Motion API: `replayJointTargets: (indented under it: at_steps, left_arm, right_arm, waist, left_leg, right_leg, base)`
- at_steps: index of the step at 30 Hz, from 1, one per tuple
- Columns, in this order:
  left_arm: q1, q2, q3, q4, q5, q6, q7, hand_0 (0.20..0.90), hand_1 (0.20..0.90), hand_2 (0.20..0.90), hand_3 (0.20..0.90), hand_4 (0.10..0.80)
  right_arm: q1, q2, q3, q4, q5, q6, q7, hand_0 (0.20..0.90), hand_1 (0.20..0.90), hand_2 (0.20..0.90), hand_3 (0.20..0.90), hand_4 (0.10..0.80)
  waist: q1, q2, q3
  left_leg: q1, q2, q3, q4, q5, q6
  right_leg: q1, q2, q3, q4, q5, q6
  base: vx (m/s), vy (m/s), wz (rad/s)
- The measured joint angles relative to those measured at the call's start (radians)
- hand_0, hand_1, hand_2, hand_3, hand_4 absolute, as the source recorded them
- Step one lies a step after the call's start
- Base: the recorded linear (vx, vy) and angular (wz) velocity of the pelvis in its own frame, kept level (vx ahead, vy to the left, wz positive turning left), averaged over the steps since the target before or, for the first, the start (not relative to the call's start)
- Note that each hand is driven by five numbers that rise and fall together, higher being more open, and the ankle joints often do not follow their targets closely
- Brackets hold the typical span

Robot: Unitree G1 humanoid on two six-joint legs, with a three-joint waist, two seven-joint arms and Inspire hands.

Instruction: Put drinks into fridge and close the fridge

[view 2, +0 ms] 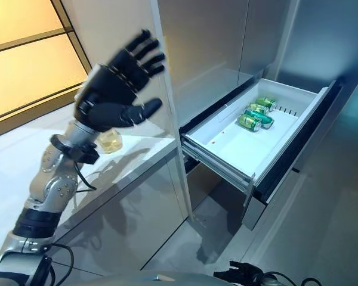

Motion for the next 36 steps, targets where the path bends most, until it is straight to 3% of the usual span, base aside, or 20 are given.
replayJointTargets:
  at_steps: [5,10,14,23,36]
  left_arm:
    - [-0.091,0.022,-0.002,0.077,0.006,-0.023,0.220,0.900,0.900,0.900,0.900,0.800]
    - [-0.191,0.065,-0.002,0.327,0.078,-0.040,0.452,0.900,0.900,0.900,0.900,0.800]
    - [-0.217,0.087,-0.003,0.433,0.113,-0.025,0.556,0.900,0.900,0.900,0.900,0.800]
    - [-0.217,0.087,-0.011,0.545,0.184,0.024,0.586,0.900,0.900,0.900,0.900,0.800]
    - [-0.178,0.087,-0.040,0.600,0.274,0.045,0.526,0.900,0.900,0.900,0.900,0.800]
  right_arm:
    - [-0.013,0.003,0.035,0.010,0.000,0.014,0.000,0.900,0.900,0.900,0.900,0.800]
    - [-0.022,0.000,0.051,0.010,0.001,0.034,0.001,0.900,0.900,0.900,0.900,0.800]
    - [-0.023,0.000,0.061,0.010,0.001,0.035,0.000,0.900,0.900,0.900,0.900,0.800]
    - [-0.020,0.005,0.072,0.010,0.001,0.038,0.000,0.900,0.900,0.900,0.900,0.800]
    - [-0.016,0.012,0.066,0.005,-0.004,0.037,0.003,0.900,0.900,0.900,0.900,0.800]
  waist:
    - [0.000,-0.008,-0.016]
    - [-0.023,0.002,-0.037]
    - [-0.024,-0.001,-0.039]
    - [-0.025,-0.012,-0.042]
    - [-0.023,-0.028,-0.034]
  left_leg:
    - [0.001,0.000,0.003,0.000,0.000,0.000]
    - [0.002,0.001,0.007,0.000,0.000,0.000]
    - [0.001,0.001,0.024,0.000,0.000,0.000]
    - [0.001,0.001,0.028,-0.001,0.000,0.000]
    - [0.001,0.001,0.029,-0.001,0.000,0.000]
  right_leg:
    - [0.000,0.000,0.003,0.003,0.000,0.000]
    - [-0.001,0.001,0.006,0.003,0.000,0.000]
    - [-0.007,0.000,0.018,0.004,0.001,-0.001]
    - [-0.008,0.000,0.021,0.004,0.002,-0.002]
    - [-0.008,0.001,0.023,0.004,0.002,-0.002]
  base:
    - [0.013,0.003,-0.01]
    - [0.012,0.006,-0.02]
    - [0.033,0.013,-0.09]
    - [0.007,0.004,0.00]
    - [0.000,0.000,0.00]
